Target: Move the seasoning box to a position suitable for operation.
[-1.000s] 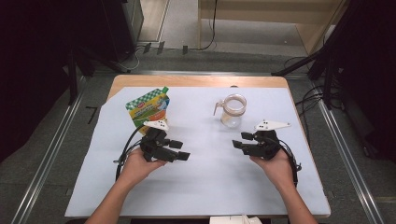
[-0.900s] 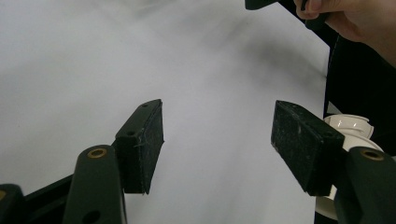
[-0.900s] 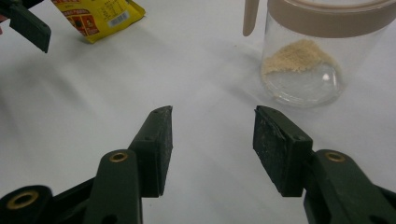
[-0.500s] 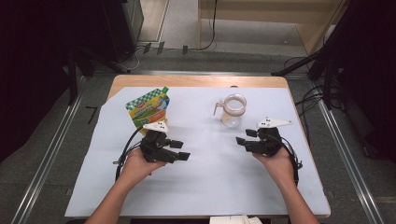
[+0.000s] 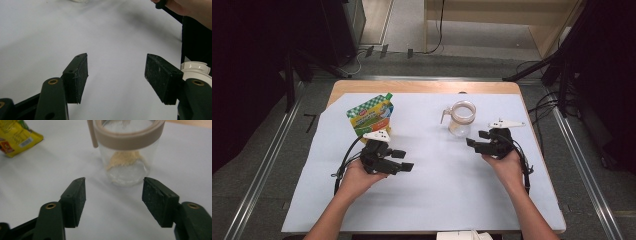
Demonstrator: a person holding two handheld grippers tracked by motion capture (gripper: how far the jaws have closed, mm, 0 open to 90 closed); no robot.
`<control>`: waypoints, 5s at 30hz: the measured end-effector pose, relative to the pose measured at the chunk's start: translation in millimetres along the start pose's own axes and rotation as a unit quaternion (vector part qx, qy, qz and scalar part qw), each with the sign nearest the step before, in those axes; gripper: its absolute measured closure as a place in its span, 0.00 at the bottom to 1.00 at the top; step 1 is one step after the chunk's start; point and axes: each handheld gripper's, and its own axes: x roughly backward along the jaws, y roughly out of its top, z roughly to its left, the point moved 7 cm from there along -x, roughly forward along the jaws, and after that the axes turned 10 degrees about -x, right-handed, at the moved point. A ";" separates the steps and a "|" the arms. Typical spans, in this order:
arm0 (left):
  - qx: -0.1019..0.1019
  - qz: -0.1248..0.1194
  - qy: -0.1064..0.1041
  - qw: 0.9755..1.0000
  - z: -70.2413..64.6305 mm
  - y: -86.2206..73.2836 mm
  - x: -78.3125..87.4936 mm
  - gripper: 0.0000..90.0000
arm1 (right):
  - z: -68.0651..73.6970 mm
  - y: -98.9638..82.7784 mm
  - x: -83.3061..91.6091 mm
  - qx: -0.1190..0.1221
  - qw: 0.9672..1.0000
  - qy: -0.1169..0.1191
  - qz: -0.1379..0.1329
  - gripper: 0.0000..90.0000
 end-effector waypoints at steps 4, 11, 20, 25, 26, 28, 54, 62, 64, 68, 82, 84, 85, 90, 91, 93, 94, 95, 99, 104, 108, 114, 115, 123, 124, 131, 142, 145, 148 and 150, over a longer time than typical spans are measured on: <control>0.000 0.007 -0.001 1.000 -0.8 -0.8 -2.9 0.40 | -2.3 9.2 -10.4 -0.016 1.000 0.002 -0.015 0.32; -0.001 0.012 -0.006 1.000 -4.1 -1.9 -5.7 0.40 | -3.8 23.1 -25.8 -0.013 0.999 -0.024 -0.030 0.16; 0.003 0.006 0.003 1.000 -4.4 -6.0 1.9 0.40 | -4.1 28.0 -38.5 0.001 0.999 -0.040 -0.036 0.15; 0.007 0.006 0.007 1.000 -4.7 -8.3 3.9 0.40 | -4.7 33.9 -47.8 0.000 0.998 -0.048 -0.044 0.15; 0.007 0.007 0.007 1.000 -4.7 -9.0 4.3 0.40 | -4.4 34.6 -48.8 -0.003 0.998 -0.047 -0.046 0.15; 0.007 0.008 0.009 1.000 -4.7 -10.3 4.7 0.40 | -5.0 36.4 -55.2 -0.003 0.998 -0.045 -0.049 0.15; 0.009 0.009 0.001 1.000 -6.7 -10.3 -0.3 0.40 | -7.7 36.7 -88.3 0.012 0.994 -0.069 -0.089 0.12; 0.011 0.005 0.004 1.000 -4.9 -10.2 2.5 0.40 | -5.9 37.5 -86.4 0.022 0.993 -0.083 -0.083 0.13; 0.012 0.004 0.003 1.000 -4.7 -10.1 2.7 0.40 | -5.7 37.7 -85.6 0.028 0.992 -0.087 -0.083 0.13; 0.011 0.004 0.002 1.000 -4.3 -10.0 2.2 0.40 | -4.4 40.1 -81.8 0.037 0.991 -0.090 -0.087 0.13; 0.021 0.007 0.005 1.000 -0.9 -11.0 3.1 0.40 | 29.7 40.9 -55.8 0.038 0.995 -0.037 -0.087 0.13; 0.021 0.009 0.007 1.000 0.2 -11.7 4.0 0.40 | 39.2 38.7 -48.1 0.041 0.995 -0.030 -0.082 0.13; 0.021 0.009 0.007 1.000 0.2 -11.7 4.0 0.40 | 39.2 38.7 -48.1 0.041 0.995 -0.030 -0.082 0.13; 0.023 0.004 0.007 1.000 3.0 -11.5 7.4 0.40 | 53.6 33.4 -34.9 0.050 0.995 -0.017 -0.083 0.13; 0.024 0.003 0.006 1.000 3.0 -11.3 8.3 0.40 | 58.5 29.8 -30.7 0.053 0.995 -0.013 -0.080 0.13; 0.024 0.001 0.006 1.000 3.0 -11.0 8.4 0.40 | 60.4 28.3 -29.5 0.054 0.995 -0.011 -0.081 0.13; 0.024 0.002 0.007 1.000 3.4 -10.9 9.1 0.40 | 62.9 25.6 -27.7 0.055 0.995 -0.009 -0.079 0.13; 0.025 0.001 0.007 1.000 3.4 -10.5 9.5 0.40 | 65.8 22.1 -25.9 0.055 0.995 -0.007 -0.078 0.13; 0.021 0.001 0.006 1.000 3.6 -8.8 9.1 0.40 | 76.3 7.0 -20.3 0.056 0.996 0.002 -0.067 0.13; 0.016 0.003 0.006 1.000 4.1 -6.4 9.2 0.40 | 89.5 -8.2 -19.0 0.060 0.997 0.018 -0.048 0.13; 0.014 -0.002 0.007 1.000 4.8 -5.1 11.9 0.40 | 101.8 -15.9 -23.0 0.075 0.996 0.028 -0.038 0.13; 0.018 -0.008 0.010 1.000 7.5 -4.8 15.0 0.40 | 116.6 -23.7 -30.4 0.092 0.994 0.048 -0.028 0.13; 0.020 -0.010 0.011 1.000 7.7 -4.5 15.9 0.40 | 119.9 -25.1 -31.6 0.095 0.994 0.053 -0.027 0.13; 0.020 -0.016 0.015 1.000 9.4 -4.9 19.8 0.40 | 138.0 -38.3 -43.0 0.111 0.990 0.082 -0.018 0.13; 0.020 -0.014 0.015 1.000 9.2 -5.2 19.3 0.40 | 138.5 -38.6 -43.2 0.116 0.990 0.081 -0.021 0.13; 0.018 -0.014 0.012 1.000 7.8 -4.5 17.0 0.40 | 135.5 -41.7 -42.4 0.098 0.991 0.091 -0.022 0.12; 0.018 -0.014 0.012 1.000 8.4 -4.9 17.8 0.40 | 134.9 -50.5 -44.3 0.109 0.991 0.074 0.009 0.04; 0.020 -0.014 0.012 1.000 8.9 -5.0 18.2 0.40 | 133.9 -53.1 -39.2 0.102 0.992 0.077 0.019 0.04; 0.021 -0.015 0.010 1.000 8.6 -4.8 18.4 0.41 | 133.9 -58.1 -30.4 0.087 0.991 0.094 0.036 0.04; 0.020 -0.015 0.010 1.000 8.2 -4.6 18.2 0.42 | 131.2 -62.0 -18.4 0.086 0.990 0.098 0.048 0.04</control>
